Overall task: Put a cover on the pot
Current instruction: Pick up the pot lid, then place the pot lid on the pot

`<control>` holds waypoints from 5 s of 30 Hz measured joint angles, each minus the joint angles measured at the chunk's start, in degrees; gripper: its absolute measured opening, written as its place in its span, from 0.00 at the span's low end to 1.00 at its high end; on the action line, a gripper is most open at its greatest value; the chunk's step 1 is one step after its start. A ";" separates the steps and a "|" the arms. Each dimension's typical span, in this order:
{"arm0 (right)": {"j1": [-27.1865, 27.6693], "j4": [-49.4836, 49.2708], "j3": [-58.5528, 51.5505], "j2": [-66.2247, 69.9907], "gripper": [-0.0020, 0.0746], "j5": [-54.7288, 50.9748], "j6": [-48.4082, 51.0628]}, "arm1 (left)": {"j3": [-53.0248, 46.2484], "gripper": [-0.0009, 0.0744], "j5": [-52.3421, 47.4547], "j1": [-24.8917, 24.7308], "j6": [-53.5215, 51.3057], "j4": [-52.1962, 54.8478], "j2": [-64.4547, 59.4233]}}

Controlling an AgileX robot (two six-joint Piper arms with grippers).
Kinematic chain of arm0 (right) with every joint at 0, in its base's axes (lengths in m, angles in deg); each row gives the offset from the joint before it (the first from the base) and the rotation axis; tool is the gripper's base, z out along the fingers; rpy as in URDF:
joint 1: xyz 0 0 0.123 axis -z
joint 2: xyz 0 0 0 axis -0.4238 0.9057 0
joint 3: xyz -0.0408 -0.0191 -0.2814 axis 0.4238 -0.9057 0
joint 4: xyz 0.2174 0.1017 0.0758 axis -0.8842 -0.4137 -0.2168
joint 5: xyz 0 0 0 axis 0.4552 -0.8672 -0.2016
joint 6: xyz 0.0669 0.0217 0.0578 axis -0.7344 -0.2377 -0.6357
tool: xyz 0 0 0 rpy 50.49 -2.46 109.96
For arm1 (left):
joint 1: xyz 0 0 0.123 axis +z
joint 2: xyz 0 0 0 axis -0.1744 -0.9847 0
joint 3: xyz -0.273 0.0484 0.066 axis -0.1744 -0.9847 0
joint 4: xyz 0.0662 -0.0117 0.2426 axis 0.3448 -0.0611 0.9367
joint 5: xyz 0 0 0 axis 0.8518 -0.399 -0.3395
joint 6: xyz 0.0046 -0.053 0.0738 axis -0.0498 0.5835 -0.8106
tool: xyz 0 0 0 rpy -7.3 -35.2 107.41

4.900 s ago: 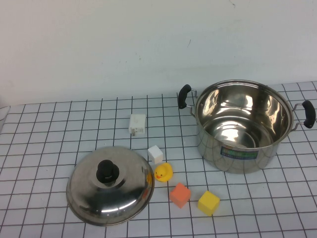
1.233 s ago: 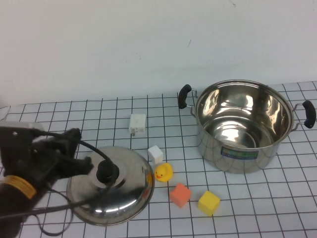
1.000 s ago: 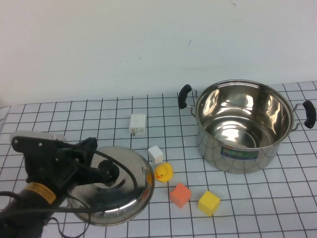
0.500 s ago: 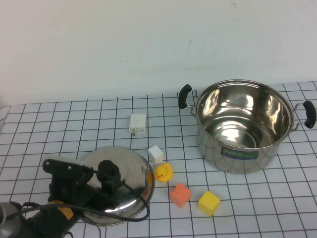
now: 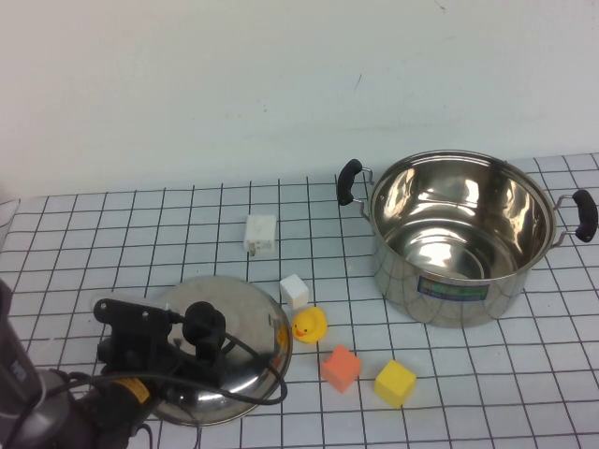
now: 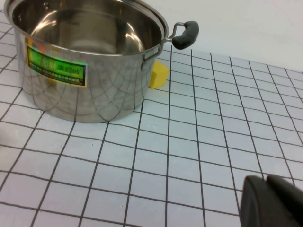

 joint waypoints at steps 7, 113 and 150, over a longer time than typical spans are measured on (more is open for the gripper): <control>0.00 0.00 0.00 0.00 0.04 0.04 0.00 | 2.50 0.76 0.23 0.00 0.00 -0.02 -1.16; 0.00 0.00 0.00 0.00 0.04 0.04 0.00 | 15.28 0.43 -19.70 0.00 6.63 3.67 26.35; 0.00 0.00 0.00 0.00 0.04 0.04 0.00 | 79.22 0.43 -61.18 -24.39 33.25 34.54 -8.22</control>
